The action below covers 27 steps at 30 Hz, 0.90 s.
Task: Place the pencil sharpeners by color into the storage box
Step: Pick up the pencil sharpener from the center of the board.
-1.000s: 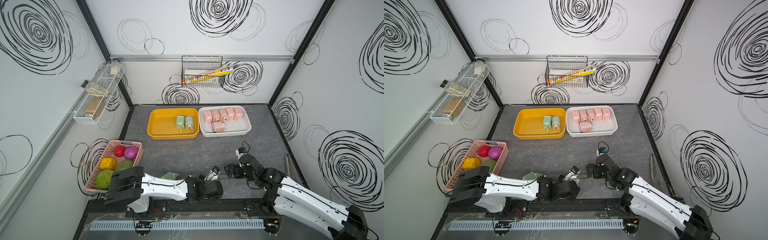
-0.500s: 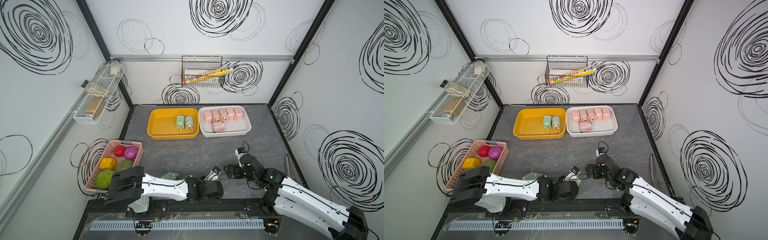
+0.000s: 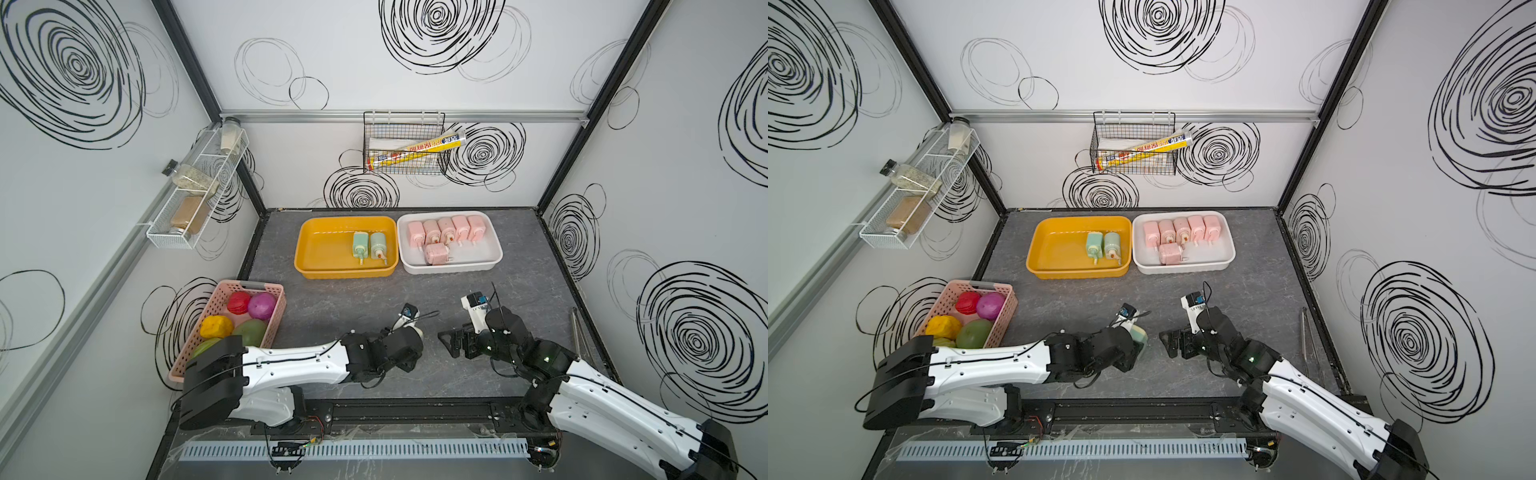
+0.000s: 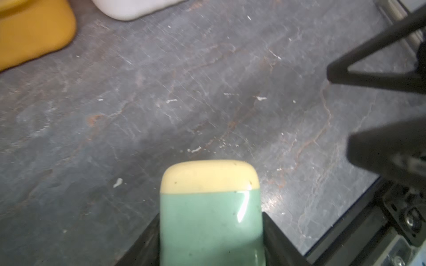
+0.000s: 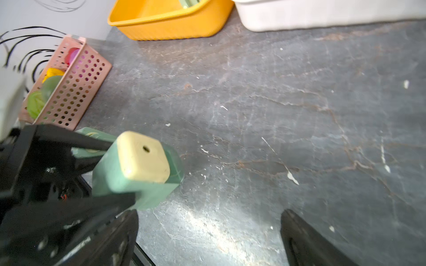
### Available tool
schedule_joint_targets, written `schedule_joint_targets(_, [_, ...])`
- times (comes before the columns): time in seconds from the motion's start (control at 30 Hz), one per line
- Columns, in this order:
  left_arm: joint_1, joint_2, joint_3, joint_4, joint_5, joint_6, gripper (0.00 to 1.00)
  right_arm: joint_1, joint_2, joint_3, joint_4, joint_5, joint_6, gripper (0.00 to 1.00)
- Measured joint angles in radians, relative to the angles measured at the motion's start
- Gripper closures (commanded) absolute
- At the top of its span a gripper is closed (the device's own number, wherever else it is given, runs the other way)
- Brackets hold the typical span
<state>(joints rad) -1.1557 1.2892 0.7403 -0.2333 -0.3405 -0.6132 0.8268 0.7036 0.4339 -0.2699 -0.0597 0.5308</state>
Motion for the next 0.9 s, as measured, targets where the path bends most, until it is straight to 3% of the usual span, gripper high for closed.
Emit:
schedule_joint_targets(0.5, [0.336,-0.135,0.001,-0.005,-0.029,0.139,1.0,0.0,0.003,0.002,0.315,0.026,-0.204,0.0])
schedule_joint_targets(0.9, [0.573,-0.131,0.071,0.028,-0.063,0.199,1.0,0.0,0.122,0.087,0.437,0.076,-0.292,0.0])
